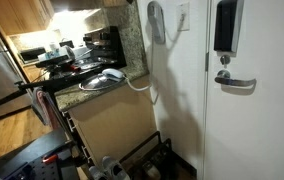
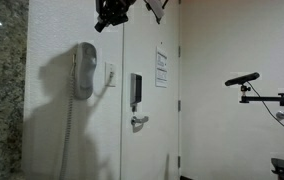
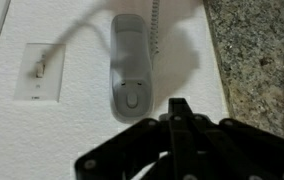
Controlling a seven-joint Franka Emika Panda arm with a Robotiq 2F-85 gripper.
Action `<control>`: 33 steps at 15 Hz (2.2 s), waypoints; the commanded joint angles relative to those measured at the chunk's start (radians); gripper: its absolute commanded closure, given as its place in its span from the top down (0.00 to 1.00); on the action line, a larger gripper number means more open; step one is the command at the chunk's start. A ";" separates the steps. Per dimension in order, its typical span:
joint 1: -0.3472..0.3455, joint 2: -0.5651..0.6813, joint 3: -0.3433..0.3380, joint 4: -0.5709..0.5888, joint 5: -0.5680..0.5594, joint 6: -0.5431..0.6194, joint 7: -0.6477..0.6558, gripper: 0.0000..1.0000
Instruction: Unhang the phone receiver, put it on the counter, and then press the button of the thing on the wall
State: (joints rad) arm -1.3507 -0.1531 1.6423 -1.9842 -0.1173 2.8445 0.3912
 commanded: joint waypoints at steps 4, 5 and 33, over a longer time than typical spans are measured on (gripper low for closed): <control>-0.115 0.036 0.104 0.042 0.034 -0.080 -0.042 0.00; -0.133 0.029 0.121 0.051 0.040 -0.095 -0.045 0.00; -0.496 -0.291 0.341 0.299 0.661 -0.312 -0.414 0.00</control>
State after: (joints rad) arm -1.8475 -0.4237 1.9965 -1.6936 0.5149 2.5499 -0.0162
